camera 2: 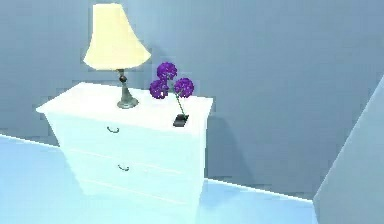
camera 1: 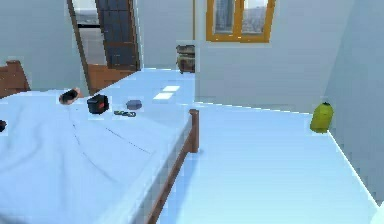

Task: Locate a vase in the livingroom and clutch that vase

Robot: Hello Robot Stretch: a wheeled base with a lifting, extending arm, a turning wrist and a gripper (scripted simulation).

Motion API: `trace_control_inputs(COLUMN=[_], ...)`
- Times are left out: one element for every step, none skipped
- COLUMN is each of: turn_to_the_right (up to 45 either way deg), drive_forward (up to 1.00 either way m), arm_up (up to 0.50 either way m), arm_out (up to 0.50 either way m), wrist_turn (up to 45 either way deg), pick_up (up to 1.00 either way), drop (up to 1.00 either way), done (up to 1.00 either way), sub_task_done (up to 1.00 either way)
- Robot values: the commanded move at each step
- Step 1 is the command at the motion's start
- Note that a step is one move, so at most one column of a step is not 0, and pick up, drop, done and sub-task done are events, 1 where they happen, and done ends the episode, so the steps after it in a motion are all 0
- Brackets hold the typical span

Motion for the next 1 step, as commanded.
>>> trace_control_inputs(turn_to_the_right=[12.0], drive_forward=[0.0], arm_up=[0.0], arm_out=[0.0], wrist_turn=[0.0], pick_up=[0.0], drop=[0.0], done=[0.0], sub_task_done=[0.0])
